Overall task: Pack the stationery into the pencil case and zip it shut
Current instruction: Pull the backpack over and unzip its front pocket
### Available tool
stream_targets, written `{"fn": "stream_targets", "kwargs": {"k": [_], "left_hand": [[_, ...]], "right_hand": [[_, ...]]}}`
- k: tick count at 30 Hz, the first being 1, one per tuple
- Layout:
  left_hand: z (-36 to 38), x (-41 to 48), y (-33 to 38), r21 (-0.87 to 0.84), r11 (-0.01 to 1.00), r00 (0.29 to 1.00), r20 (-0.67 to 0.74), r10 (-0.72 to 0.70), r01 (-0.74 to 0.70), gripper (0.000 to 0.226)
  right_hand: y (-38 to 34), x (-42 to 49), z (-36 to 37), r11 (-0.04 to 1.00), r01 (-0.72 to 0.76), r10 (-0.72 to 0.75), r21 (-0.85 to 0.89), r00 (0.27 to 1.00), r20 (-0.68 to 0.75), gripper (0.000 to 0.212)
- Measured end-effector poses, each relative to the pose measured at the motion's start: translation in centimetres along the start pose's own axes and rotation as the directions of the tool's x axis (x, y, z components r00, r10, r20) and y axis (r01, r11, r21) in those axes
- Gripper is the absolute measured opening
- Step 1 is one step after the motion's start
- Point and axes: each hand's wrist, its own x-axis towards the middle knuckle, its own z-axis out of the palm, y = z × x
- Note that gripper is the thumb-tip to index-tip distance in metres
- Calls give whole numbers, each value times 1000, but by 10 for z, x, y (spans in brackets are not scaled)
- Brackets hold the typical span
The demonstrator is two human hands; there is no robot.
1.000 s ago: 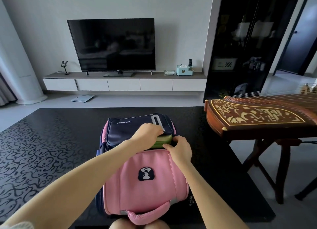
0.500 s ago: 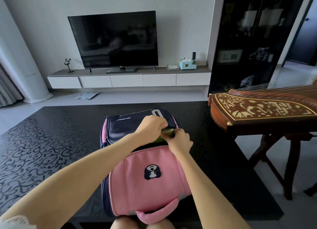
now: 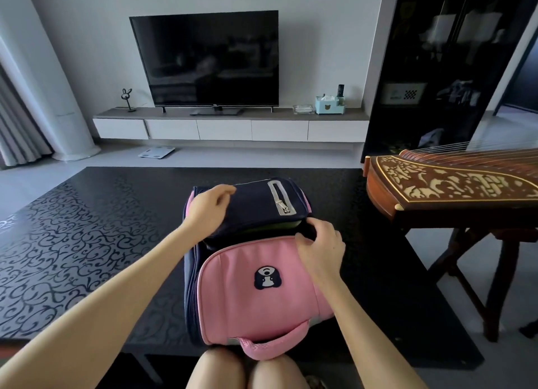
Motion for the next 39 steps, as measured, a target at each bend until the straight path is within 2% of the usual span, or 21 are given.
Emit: {"fn": "stream_targets", "kwargs": {"k": [1,3,5,7,9,12,14,16,19,21,24,26,28,31,33,35,37,39], "left_hand": [[-8,-4,-16,59,995,996,-33,-78,79,38],[-14,-11,-41,184,966,982,12,-188,183,55],[-11,-17,-57,150,959,964,83,-254,240,63],[-3,-17,-68,63,963,959,101,-266,261,65],[-1,-14,-77,44,975,972,73,-222,220,50],[-4,-9,-88,153,977,987,45,-156,148,14],[-4,-10,-96,246,967,995,40,-87,74,11],[-5,-12,-101,363,931,999,45,8,-24,10],[-7,-17,-105,517,840,986,89,138,-164,25],[-13,-22,-101,585,785,979,117,168,-205,31],[-22,-28,-90,685,673,959,228,168,-281,23],[-24,-34,-81,669,710,968,243,70,-219,9],[-17,-48,-68,674,722,962,269,-39,-159,16],[0,-75,-50,663,742,952,281,-121,-101,19],[8,-78,-45,592,805,951,264,-163,-26,23],[8,-75,-37,466,878,941,237,-242,108,31],[8,-71,-29,371,906,931,214,-297,204,37],[5,-71,-21,359,905,935,179,-307,228,34]], "right_hand": [[-2,-8,1,993,91,-95,-71,995,-42,39],[-10,-16,8,926,246,-274,-287,960,-63,49],[-24,-20,14,856,298,-339,-421,940,-24,66],[-33,-22,17,821,325,-368,-469,930,0,74],[-39,-24,21,774,440,-490,-456,872,10,65],[-51,-24,31,646,656,-658,-391,738,152,60],[-58,-21,41,612,698,-651,-372,712,263,57],[-62,-21,49,650,671,-592,-356,741,317,52],[-57,-26,57,703,627,-543,-336,778,316,46],[-49,-31,61,707,626,-548,-329,779,304,43],[-43,-35,68,710,620,-550,-334,784,287,42],[-42,-36,72,710,614,-543,-344,789,287,42],[-42,-37,74,712,610,-539,-349,792,285,42],[-42,-38,75,727,595,-529,-342,803,273,42],[-42,-39,76,731,589,-526,-344,808,265,42],[-43,-40,76,724,595,-530,-350,804,270,43],[-50,-43,75,731,602,-535,-322,798,278,47],[-62,-48,75,753,613,-560,-239,788,256,45]]}}
